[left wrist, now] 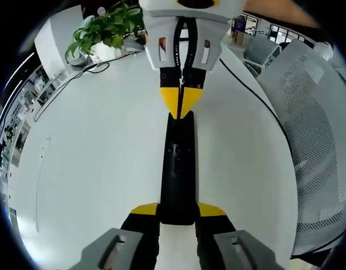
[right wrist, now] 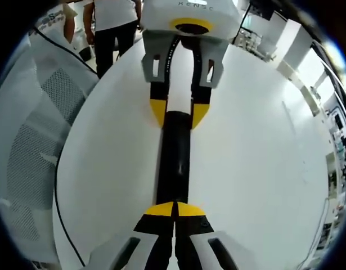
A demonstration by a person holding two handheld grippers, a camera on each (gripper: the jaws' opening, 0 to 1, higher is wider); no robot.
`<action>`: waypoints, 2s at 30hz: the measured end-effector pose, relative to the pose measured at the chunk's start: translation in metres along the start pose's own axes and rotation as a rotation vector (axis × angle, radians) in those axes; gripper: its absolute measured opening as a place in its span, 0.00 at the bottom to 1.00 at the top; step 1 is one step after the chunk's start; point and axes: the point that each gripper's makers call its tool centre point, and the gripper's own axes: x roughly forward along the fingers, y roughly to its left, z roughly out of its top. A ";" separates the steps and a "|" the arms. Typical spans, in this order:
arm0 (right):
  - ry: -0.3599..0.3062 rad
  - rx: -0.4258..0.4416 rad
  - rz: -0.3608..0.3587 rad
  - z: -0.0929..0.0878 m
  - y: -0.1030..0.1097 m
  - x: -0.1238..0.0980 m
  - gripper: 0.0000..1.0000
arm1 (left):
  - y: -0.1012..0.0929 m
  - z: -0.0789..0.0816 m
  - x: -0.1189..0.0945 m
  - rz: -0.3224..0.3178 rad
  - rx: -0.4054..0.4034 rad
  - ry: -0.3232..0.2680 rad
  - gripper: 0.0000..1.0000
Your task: Press the specified remote control buttons in sequence, fully releasing each button before pressing the next.
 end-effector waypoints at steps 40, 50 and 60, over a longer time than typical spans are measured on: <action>0.029 -0.034 -0.003 -0.002 -0.001 0.001 0.00 | 0.000 0.000 -0.001 -0.002 -0.004 0.002 0.23; -0.008 -0.023 -0.001 0.003 0.003 -0.004 0.00 | 0.000 0.000 -0.001 0.002 -0.003 0.005 0.23; -0.017 -0.024 -0.029 0.011 -0.007 -0.021 0.00 | 0.000 0.000 -0.001 0.003 -0.002 0.007 0.23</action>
